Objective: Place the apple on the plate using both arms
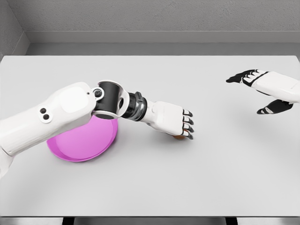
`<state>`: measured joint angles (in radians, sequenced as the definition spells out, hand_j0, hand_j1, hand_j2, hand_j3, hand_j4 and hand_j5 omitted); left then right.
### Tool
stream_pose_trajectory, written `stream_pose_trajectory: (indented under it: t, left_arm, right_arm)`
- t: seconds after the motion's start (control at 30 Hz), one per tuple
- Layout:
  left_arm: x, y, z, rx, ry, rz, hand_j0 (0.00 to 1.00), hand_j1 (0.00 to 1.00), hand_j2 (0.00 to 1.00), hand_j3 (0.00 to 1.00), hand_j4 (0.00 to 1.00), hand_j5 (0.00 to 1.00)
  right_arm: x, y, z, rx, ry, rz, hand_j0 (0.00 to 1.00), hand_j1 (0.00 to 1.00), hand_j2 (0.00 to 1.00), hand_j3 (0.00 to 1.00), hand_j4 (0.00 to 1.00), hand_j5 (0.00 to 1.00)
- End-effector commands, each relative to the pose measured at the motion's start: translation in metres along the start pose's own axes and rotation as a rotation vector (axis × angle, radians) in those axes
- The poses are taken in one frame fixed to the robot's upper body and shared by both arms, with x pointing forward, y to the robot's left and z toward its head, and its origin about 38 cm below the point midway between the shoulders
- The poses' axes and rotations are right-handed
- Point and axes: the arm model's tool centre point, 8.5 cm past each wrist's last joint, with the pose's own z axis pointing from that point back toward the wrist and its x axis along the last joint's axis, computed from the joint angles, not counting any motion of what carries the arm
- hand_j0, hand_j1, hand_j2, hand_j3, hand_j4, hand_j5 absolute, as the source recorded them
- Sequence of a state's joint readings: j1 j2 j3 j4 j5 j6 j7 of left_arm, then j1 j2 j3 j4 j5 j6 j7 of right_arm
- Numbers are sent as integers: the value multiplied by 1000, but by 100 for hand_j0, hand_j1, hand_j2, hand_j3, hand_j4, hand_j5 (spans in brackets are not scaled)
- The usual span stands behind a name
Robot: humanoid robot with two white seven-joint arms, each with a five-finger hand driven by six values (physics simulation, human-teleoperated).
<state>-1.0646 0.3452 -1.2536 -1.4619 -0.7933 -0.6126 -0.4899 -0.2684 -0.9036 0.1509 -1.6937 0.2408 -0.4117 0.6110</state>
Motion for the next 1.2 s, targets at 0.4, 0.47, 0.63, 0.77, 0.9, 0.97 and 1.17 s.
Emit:
stream_pose_trajectory:
  t: [0.4,0.47,0.63,0.77,0.9,0.97,1.17]
  left_arm:
    - [-3,-4,-9,-26,12,0,100,100,100,100,100,100]
    - [-5,-7,-12,-58,12,12,100,100,100,100,100,100]
    - [-6,-8,-13,-63,15,15,100,100,100,100,100,100]
    - [-5,-5,-15,-57,11,12,100,100,100,100,100,100]
    - [-5,-5,-15,-57,11,12,100,100,100,100,100,100]
    - [-5,-5,-15,-57,11,12,100,100,100,100,100,100]
    - [-6,-7,-16,-73,11,17,83,83,83,83,83,83]
  right_arm:
    - [-1,0,1,2,2,-4,100,100,100,100,100,100]
    - [0,1,1,1,2,-5,100,100,100,100,100,100]
    - [0,1,1,1,2,-5,100,100,100,100,100,100]
    - [-1,0,1,1,2,-3,100,100,100,100,100,100]
    - [-1,0,1,1,2,-3,100,100,100,100,100,100]
    - [-1,0,1,1,4,-4,100,100,100,100,100,100]
    - [-1,-1,1,0,3,-3,100,100,100,100,100,100]
